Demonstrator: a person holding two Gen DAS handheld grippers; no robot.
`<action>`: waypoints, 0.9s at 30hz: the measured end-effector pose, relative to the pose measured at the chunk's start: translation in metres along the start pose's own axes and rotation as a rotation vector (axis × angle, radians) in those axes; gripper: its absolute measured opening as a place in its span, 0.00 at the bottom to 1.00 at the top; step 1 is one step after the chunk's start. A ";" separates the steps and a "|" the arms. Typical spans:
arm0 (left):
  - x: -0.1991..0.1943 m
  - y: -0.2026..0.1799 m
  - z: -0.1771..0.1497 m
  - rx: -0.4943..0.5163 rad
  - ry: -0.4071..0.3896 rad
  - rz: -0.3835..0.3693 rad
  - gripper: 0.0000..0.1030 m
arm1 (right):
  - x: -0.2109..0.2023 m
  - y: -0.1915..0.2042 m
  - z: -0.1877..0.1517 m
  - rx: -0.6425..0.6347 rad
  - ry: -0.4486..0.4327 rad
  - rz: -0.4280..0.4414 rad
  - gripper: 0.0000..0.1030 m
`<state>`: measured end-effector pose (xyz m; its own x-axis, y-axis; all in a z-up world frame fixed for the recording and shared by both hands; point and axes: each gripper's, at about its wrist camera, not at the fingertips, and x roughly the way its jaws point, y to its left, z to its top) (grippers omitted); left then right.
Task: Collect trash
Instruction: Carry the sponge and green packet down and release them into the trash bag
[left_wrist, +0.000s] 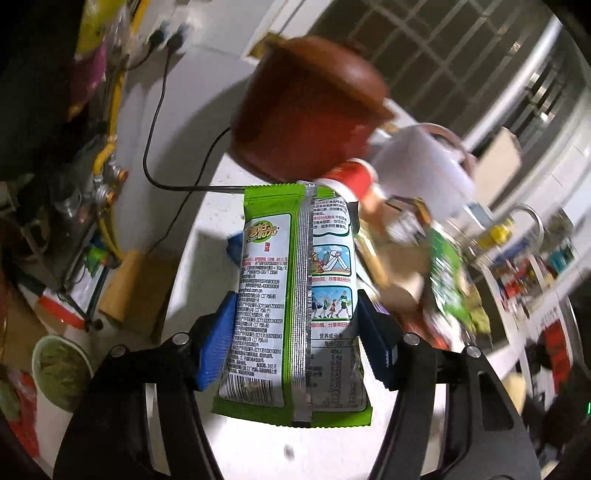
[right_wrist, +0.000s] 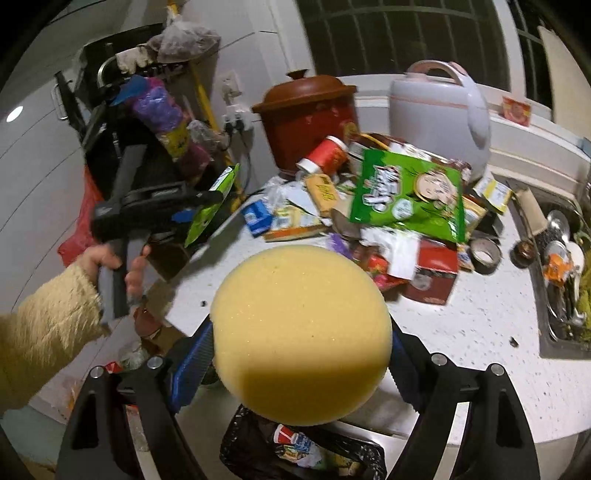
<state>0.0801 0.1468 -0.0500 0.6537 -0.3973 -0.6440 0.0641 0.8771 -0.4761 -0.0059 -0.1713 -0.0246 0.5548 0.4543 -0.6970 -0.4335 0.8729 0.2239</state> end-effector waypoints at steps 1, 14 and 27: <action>-0.016 -0.004 -0.012 0.010 -0.006 -0.014 0.59 | 0.000 0.004 0.000 -0.014 0.004 0.009 0.80; -0.078 -0.025 -0.184 0.049 0.304 -0.054 0.60 | 0.022 0.068 -0.063 -0.232 0.271 0.206 0.80; 0.096 0.053 -0.350 0.061 0.715 0.162 0.59 | 0.162 0.015 -0.244 -0.099 0.719 0.052 0.80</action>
<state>-0.1177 0.0604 -0.3464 0.0087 -0.3222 -0.9466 0.0638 0.9449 -0.3210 -0.0952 -0.1282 -0.3004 -0.0576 0.2355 -0.9702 -0.5276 0.8178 0.2299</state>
